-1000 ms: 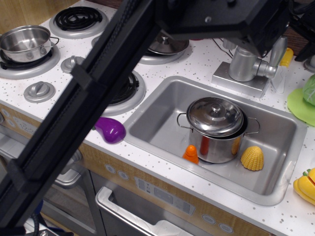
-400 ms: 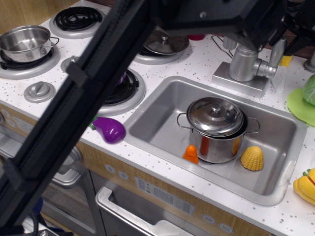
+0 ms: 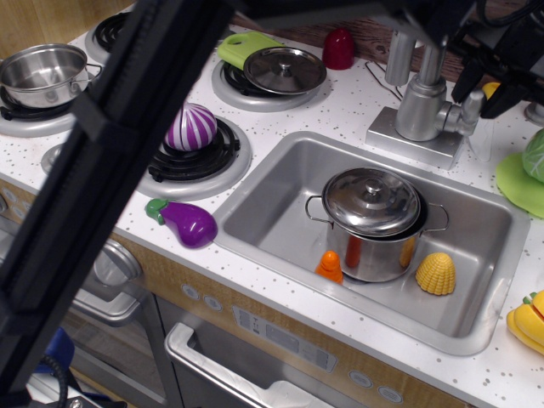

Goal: Turn lever vertical to front

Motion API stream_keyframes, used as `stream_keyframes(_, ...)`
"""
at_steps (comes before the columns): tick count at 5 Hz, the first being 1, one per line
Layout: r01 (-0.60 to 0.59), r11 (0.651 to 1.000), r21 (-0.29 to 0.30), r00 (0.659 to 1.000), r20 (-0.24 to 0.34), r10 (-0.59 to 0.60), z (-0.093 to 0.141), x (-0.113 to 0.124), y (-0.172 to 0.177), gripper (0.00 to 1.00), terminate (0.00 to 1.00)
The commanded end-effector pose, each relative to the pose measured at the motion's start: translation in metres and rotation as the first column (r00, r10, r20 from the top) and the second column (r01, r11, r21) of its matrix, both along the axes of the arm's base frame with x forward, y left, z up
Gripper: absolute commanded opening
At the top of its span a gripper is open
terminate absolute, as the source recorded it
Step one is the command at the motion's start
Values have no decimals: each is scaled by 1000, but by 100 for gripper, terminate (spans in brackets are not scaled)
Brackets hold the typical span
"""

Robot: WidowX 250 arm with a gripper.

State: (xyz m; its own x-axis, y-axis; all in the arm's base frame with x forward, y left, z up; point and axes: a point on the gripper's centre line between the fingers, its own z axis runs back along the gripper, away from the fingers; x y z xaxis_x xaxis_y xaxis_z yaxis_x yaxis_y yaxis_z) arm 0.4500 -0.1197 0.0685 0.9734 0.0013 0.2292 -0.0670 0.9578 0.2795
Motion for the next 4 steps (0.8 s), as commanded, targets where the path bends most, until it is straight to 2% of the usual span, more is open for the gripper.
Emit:
stream_keyframes(1,10,997,-76,999,50,-6,8,-6,-10,0,0)
stream_keyframes(2,16,993,-118,999,43,-11,-2,-7,-10,0,0)
stream_keyframes(3,16,992,-122,999,50,-10,-7,-7,-12,0,0)
stream_keyframes(4,14,996,-93,1000,11,-13,8,-9,-12,100,0)
